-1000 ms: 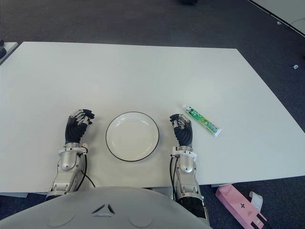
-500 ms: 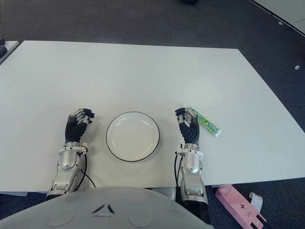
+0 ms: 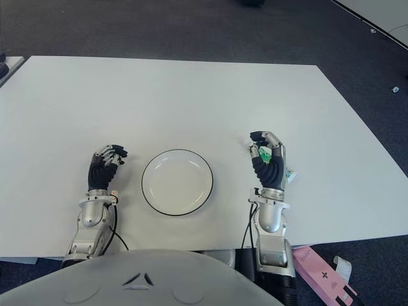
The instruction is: Put the toothpaste on the table into the plate.
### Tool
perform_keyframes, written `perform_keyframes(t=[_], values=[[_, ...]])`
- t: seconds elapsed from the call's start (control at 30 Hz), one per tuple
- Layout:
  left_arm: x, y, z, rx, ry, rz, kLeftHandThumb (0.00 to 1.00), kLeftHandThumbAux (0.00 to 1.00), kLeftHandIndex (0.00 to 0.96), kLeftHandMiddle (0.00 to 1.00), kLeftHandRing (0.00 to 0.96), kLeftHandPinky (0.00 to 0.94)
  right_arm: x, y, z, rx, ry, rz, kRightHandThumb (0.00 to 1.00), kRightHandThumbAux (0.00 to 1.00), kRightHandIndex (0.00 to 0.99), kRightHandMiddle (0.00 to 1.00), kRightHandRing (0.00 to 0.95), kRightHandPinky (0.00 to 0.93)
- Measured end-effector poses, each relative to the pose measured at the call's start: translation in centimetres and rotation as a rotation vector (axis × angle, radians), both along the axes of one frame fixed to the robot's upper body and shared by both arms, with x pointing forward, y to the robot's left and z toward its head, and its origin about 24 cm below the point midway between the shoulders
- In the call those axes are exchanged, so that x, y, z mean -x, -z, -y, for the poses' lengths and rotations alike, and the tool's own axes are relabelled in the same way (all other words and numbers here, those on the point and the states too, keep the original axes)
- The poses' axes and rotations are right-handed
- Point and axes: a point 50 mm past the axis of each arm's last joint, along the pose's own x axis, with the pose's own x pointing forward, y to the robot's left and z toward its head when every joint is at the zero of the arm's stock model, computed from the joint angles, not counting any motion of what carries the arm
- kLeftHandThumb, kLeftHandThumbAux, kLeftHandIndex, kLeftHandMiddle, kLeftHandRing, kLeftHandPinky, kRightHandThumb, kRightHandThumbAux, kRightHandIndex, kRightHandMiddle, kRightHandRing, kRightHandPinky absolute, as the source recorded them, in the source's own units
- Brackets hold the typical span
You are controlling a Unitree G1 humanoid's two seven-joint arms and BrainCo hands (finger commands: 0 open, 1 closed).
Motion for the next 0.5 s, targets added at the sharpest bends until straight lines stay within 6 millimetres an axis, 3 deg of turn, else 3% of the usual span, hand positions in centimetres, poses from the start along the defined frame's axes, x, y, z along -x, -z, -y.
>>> perform_keyframes(t=[0.23, 0.27, 0.33, 0.5], values=[[0.0, 0.0, 0.0, 0.002, 0.0, 0.0, 0.717, 0.722, 0.43, 0.484, 0.471, 0.481, -0.5, -1.0, 1.6, 0.091, -0.044, -0.004, 0.697, 0.729, 0.402, 0.262, 0.249, 0.201], [0.0, 0.0, 0.1, 0.003, -0.001, 0.0, 0.717, 0.722, 0.43, 0.485, 0.474, 0.487, -0.6, -1.1, 1.9, 0.104, -0.048, -0.007, 0.653, 0.708, 0.315, 0.228, 0.22, 0.177], [0.0, 0.0, 0.1, 0.005, -0.001, 0.0, 0.717, 0.722, 0.43, 0.487, 0.476, 0.493, -1.0, -1.4, 2.6, 0.14, -0.052, -0.014, 0.613, 0.691, 0.238, 0.199, 0.194, 0.155], [0.1, 0.0, 0.2, 0.008, -0.002, 0.0, 0.716, 0.721, 0.43, 0.485, 0.48, 0.487, -1.3, -2.3, 4.3, 0.245, -0.031, -0.04, 0.597, 0.537, 0.123, 0.076, 0.082, 0.067]])
